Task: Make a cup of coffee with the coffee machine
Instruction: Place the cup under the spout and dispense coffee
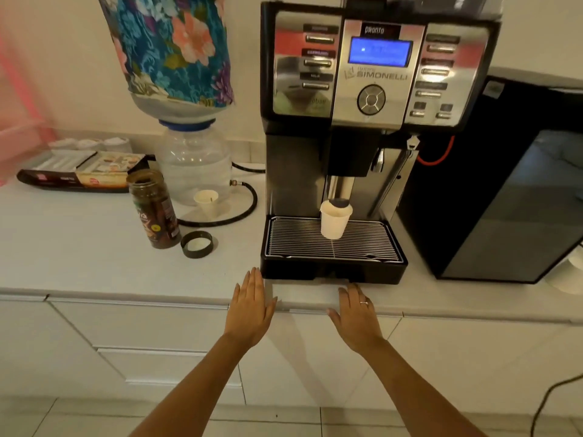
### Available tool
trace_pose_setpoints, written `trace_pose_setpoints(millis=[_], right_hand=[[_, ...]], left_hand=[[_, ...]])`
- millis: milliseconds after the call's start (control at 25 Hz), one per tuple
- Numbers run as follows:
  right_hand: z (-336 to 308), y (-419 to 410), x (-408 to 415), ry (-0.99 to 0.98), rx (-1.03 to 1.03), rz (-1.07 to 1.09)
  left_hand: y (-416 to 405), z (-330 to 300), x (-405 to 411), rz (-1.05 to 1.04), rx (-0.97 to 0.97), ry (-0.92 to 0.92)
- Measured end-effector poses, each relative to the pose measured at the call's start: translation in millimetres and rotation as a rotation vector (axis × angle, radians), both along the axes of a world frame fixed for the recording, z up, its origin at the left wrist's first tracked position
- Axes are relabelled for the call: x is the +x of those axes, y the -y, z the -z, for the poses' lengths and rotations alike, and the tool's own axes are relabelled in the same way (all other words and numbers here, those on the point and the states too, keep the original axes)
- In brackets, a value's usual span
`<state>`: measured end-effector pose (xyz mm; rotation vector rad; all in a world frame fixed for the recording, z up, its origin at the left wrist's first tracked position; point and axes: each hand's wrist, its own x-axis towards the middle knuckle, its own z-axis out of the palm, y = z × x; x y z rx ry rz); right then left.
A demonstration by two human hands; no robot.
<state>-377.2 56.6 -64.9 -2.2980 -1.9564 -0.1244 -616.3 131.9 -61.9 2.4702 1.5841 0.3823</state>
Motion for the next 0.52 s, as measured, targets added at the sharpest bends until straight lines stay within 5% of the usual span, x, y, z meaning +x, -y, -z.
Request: trace_pose_setpoints(millis=[280, 520], right_hand=[[19.3, -2.9, 5.1, 0.018, -0.041, 0.030], [20.2, -5.8, 11.4, 0.020, -0.071, 0.032]], left_hand=[[-5.8, 17.5, -5.1, 0.056, 0.046, -0.234], [-16.0, 20.9, -12.4, 0.119, 0.062, -0.198]])
